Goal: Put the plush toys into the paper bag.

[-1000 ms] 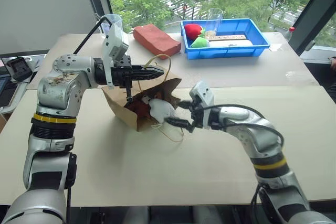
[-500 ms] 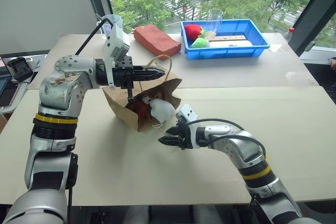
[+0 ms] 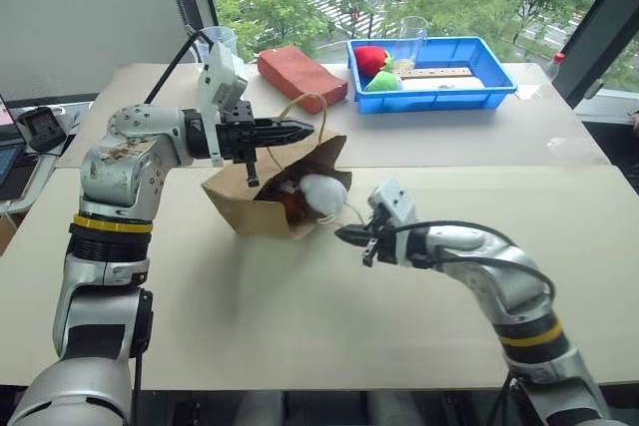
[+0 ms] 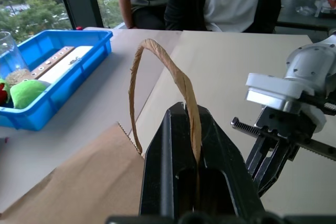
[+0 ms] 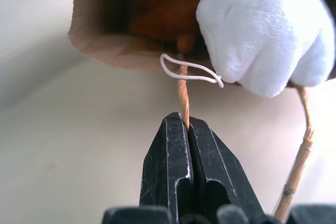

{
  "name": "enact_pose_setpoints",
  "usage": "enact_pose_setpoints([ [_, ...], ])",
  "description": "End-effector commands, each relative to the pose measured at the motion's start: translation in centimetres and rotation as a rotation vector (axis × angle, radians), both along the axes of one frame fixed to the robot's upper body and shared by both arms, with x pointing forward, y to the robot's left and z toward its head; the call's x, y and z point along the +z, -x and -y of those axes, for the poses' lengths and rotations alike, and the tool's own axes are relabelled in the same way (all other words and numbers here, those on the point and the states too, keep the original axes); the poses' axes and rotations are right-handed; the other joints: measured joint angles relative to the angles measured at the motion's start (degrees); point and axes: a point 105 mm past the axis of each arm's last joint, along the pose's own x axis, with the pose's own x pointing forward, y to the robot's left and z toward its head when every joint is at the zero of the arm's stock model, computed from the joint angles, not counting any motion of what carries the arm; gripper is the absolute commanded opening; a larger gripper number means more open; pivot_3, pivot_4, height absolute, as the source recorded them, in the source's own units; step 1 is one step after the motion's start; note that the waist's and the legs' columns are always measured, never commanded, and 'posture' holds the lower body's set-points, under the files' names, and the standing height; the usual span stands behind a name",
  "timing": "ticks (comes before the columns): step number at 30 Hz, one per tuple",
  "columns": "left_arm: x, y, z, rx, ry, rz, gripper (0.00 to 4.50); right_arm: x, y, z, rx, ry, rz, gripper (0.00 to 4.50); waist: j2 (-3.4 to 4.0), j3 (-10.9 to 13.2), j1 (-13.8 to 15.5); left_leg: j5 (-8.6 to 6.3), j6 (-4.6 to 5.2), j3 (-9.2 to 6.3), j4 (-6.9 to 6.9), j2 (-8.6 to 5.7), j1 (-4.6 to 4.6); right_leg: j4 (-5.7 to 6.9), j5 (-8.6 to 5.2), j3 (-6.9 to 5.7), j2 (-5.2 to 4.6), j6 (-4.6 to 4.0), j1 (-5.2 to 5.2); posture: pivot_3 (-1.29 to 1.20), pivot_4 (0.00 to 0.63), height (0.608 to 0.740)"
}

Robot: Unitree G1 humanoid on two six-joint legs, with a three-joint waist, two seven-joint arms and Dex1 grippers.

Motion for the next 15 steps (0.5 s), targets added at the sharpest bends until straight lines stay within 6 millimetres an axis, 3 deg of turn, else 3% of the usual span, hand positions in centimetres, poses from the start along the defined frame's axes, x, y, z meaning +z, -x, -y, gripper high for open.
enact_pose_setpoints([
  [1, 2.5, -0.9, 0.1, 0.042, 0.037, 0.108, 0.0, 4.7, 0.1, 0.7, -0.008, -0.011, 0.2, 0.02, -0.01, 0.0, 0.1, 0.0, 0.0, 0.0, 0.01, 0.0, 0.0, -0.01, 0.0, 0.0, 0.0, 0.0, 0.0, 0.0, 0.15, 0.74],
  [9, 3.7, -3.6, 2.1, 0.03, 0.089, 0.137, 0.0, 11.6, 1.5, 0.6, 0.027, 0.05, 0.468, 0.02, -0.02, 0.0, 0.2, 0.0, 0.0, 0.01, 0.05, -0.01, -0.04, -0.02, 0.0, -0.01, -0.01, 0.0, 0.0, 0.0, 0.15, 0.74],
  [15, 3.6, -4.2, 3.8, -0.055, 0.086, 0.118, 0.0, 12.4, 2.0, -0.8, 0.07, -0.022, 0.399, 0.02, -0.02, 0.0, 0.2, -0.04, 0.07, 0.0, 0.03, -0.01, -0.09, 0.05, 0.0, -0.04, -0.01, 0.0, 0.01, 0.0, 0.15, 0.74],
])
